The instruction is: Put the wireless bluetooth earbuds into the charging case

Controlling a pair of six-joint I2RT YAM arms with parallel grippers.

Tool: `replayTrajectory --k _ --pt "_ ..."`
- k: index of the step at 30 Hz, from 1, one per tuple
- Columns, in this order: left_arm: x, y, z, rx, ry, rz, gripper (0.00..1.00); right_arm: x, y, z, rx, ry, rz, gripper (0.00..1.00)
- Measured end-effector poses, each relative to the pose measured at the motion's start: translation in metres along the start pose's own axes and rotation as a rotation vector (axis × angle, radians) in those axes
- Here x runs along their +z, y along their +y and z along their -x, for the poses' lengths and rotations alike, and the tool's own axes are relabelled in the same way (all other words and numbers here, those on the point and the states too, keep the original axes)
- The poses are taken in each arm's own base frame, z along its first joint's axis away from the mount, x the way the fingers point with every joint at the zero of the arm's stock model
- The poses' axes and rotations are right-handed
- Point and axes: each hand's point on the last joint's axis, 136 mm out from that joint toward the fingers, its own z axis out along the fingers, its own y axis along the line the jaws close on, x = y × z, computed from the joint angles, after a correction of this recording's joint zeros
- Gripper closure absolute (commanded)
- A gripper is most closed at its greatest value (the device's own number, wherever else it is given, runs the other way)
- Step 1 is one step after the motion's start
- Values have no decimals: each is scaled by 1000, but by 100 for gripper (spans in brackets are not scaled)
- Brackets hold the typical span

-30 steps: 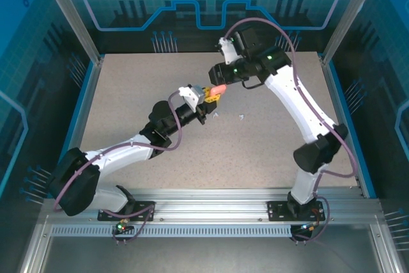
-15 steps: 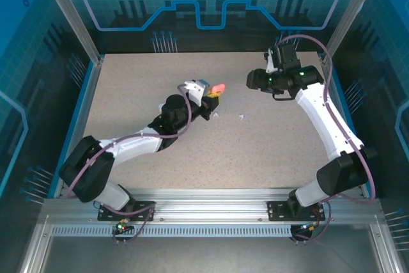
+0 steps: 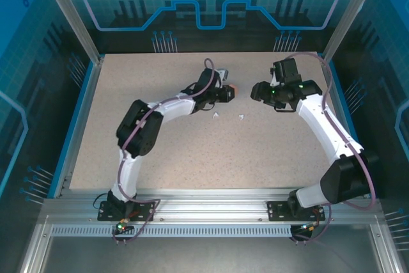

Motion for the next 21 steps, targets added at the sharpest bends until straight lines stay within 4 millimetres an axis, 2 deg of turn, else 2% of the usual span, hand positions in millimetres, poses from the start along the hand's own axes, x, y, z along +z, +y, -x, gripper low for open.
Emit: replayTrajectory --k 4,10,13,16,21 --pt "34 -2 2 -50 92 -9 100 -2 1 0 1 -6 11 42" --pt "67 -5 11 -80 172 6 97 2 0 -4 5 2 21 42" --pt "76 -6 17 -82 188 13 91 4 0 -6 9 9 24 42" --pt "80 -7 19 -80 201 16 91 4 2 -6 9 7 32 41" --pt "81 4 10 -95 230 37 91 1 4 -4 10 0 46 41"
